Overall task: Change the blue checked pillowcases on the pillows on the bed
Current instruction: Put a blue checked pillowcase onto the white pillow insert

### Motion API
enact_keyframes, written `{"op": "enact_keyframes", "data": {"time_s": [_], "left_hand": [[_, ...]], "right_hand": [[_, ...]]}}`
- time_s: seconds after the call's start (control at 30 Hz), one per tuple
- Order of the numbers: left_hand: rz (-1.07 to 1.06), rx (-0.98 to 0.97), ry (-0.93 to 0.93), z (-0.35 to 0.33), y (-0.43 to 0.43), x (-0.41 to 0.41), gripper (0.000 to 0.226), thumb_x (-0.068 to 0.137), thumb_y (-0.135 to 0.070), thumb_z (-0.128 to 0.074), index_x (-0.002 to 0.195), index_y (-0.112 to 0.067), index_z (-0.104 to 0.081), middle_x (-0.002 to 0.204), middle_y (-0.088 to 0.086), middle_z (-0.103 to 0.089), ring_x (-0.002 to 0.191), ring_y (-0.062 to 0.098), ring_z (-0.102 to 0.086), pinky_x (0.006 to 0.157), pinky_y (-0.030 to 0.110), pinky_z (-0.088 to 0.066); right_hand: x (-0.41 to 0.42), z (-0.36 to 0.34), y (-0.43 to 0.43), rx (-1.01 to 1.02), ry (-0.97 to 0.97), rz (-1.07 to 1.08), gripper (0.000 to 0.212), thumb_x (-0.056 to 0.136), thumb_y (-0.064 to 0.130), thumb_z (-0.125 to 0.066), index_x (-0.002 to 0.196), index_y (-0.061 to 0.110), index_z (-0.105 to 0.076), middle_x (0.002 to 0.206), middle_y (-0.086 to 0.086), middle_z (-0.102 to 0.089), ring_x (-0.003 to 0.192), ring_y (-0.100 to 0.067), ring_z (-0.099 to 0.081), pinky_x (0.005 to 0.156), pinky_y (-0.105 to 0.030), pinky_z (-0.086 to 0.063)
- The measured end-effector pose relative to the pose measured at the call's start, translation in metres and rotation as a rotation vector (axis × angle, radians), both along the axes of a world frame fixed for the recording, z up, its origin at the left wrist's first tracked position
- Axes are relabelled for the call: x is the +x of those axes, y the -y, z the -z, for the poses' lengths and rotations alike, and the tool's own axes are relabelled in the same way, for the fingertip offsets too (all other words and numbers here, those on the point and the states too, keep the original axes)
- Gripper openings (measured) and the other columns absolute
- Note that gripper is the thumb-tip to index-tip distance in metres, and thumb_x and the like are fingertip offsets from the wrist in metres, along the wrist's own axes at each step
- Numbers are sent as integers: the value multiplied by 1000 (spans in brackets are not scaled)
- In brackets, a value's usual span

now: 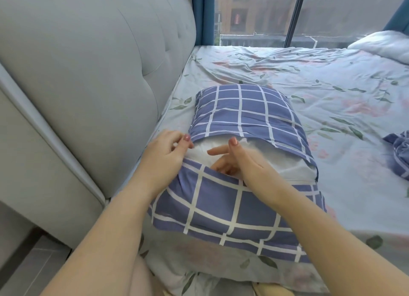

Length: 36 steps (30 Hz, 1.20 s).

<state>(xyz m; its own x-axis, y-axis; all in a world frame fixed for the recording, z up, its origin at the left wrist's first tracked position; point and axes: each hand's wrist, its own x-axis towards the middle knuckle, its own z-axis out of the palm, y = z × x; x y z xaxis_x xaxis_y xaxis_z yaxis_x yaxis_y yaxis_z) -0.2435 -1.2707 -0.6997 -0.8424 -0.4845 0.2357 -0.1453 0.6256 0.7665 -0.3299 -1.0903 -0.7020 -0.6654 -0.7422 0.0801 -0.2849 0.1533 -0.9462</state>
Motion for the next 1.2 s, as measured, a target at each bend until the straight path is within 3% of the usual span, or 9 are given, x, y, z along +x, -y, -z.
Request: {"op": "enact_keyframes", "data": {"time_s": [0.17, 0.33, 0.5, 0.57, 0.67, 0.8, 0.93, 1.07, 1.2], "left_hand": [[340, -8, 171, -3, -5, 5, 55, 100, -50, -25, 80, -21, -67, 83, -3, -66, 83, 7, -57, 82, 21, -42], [278, -23, 279, -6, -3, 0, 62, 102, -52, -22, 57, -18, -48, 59, -13, -50, 59, 3, -43, 68, 25, -34], [303, 115, 261, -15, -5, 8, 78, 92, -69, -10, 69, 0, -40, 66, 3, -38, 64, 12, -34, 69, 28, -32], [317, 119, 204, -15, -10, 8, 72, 95, -68, -10, 61, -10, -35, 61, 0, -33, 60, 12, -31, 63, 26, -29], [300, 132, 76, -14, -19, 0, 63, 99, -60, -13, 57, -15, -28, 58, 0, -28, 57, 14, -27, 58, 28, -26], [303, 170, -53, -14, -34, -6, 62, 96, -63, -15, 55, -18, -24, 53, -6, -24, 53, 11, -23, 54, 23, -24], [256, 272, -73, -13, -33, -5, 68, 94, -66, -10, 59, -10, -25, 53, -3, -25, 53, 12, -25, 57, 25, -25], [312, 295, -68, -13, -34, -7, 71, 97, -61, -9, 58, -5, -29, 53, 2, -29, 52, 12, -28, 56, 20, -28], [262, 362, -117, -7, -32, -11, 75, 95, -66, -14, 66, -4, -44, 55, 4, -42, 51, 11, -37, 54, 16, -33]], "right_hand": [[-3, -8, 11, -76, -23, 16, 68, 91, 63, -24, 95, 14, -72, 76, -10, -73, 70, -19, -65, 73, -31, -49], [-9, -8, 29, 73, 442, -101, 87, 64, 86, -30, 105, 12, -52, 86, -21, -70, 73, -26, -65, 77, -39, -52], [-24, -7, 33, 113, 720, -244, 82, 77, 88, -16, 98, 13, -41, 101, -31, -62, 83, -36, -59, 66, -38, -49], [-29, -3, 38, 178, 713, -334, 90, 76, 91, -17, 100, 8, -44, 115, -34, -57, 98, -39, -57, 81, -44, -51], [-30, 0, 45, 164, 783, -479, 109, 80, 86, -26, 143, -2, -40, 148, -25, -41, 137, -36, -41, 117, -41, -30], [-34, 3, 43, 157, 891, -500, 94, 88, 76, -19, 141, 4, -46, 140, -19, -53, 131, -29, -50, 114, -35, -36], [-30, 3, 45, 138, 531, -156, 79, 94, 63, -18, 156, 17, -5, 163, -12, -9, 147, -22, -12, 116, -29, -16], [-23, 6, 26, 226, 589, -296, 86, 89, 76, -10, 107, 18, -70, 108, -4, -74, 101, -6, -68, 91, -14, -45], [-28, -3, 24, 50, 853, -494, 100, 89, 77, -28, 135, -10, -47, 138, -35, -46, 128, -40, -50, 115, -37, -31]]}}
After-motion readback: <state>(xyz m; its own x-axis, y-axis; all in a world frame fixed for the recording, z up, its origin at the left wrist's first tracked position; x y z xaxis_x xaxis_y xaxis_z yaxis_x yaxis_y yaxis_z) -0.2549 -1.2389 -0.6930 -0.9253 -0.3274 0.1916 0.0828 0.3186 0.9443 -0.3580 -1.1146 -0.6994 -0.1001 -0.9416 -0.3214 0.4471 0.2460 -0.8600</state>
